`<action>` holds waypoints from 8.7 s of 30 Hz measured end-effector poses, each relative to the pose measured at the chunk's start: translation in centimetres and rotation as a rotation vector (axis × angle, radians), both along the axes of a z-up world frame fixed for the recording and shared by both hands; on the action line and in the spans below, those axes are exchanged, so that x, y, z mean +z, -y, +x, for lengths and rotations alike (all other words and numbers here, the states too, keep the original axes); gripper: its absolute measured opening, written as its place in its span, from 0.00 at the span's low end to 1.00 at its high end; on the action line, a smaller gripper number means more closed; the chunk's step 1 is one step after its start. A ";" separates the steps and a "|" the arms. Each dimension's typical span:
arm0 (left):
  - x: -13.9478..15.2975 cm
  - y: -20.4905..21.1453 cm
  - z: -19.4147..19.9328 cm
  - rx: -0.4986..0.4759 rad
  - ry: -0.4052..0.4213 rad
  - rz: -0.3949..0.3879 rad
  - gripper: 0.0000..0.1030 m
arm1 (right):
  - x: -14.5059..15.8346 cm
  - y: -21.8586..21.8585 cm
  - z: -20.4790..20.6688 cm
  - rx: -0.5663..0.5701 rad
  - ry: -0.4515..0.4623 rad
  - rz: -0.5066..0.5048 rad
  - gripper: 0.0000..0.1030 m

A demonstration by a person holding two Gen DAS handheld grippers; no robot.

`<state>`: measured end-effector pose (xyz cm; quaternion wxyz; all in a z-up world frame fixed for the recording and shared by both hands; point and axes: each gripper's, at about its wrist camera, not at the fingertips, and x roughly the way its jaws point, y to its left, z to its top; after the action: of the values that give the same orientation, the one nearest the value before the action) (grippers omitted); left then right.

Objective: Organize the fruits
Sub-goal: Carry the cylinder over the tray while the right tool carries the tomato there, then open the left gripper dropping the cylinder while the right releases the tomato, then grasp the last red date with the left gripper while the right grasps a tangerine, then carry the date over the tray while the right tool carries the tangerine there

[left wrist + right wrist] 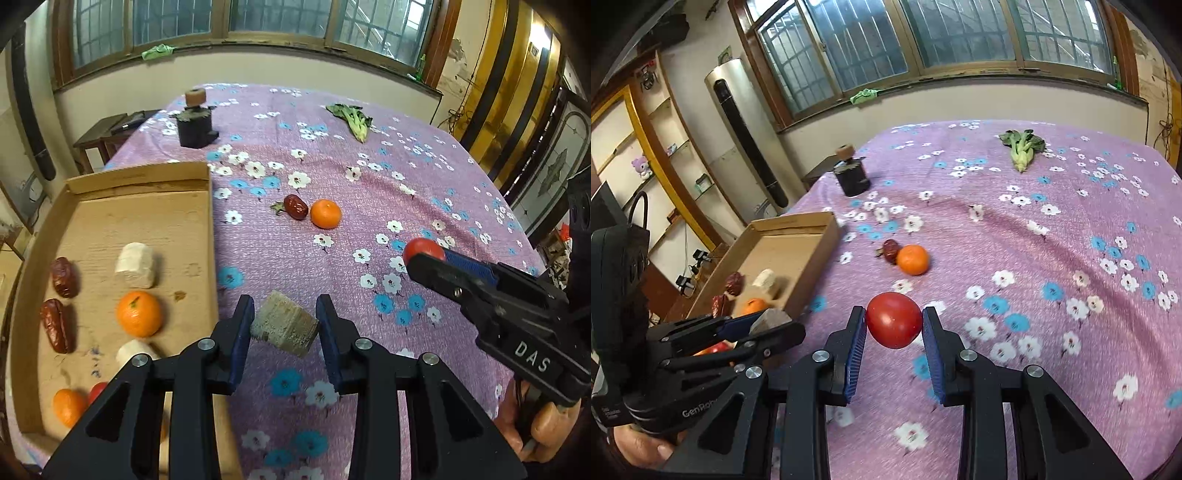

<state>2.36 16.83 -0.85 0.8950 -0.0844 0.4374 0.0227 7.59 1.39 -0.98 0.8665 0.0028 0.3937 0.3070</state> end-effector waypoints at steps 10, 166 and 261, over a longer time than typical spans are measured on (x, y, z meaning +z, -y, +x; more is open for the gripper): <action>0.5 -1.4 -1.9 0.044 0.018 0.015 0.31 | 0.4 -1.5 -2.3 0.042 0.005 -0.006 0.30; -5.7 1.3 16.3 0.028 -0.207 0.101 0.64 | -2.9 4.0 6.9 -0.112 -0.061 -0.041 0.32; -0.6 -10.0 -8.7 0.244 0.049 0.012 0.18 | 0.9 -8.8 -6.3 0.195 -0.011 -0.045 0.32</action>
<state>-6.35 26.84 -1.48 0.8965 -0.1320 0.4019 0.1319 1.27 10.19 -0.07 0.8302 -0.0536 0.4035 0.3810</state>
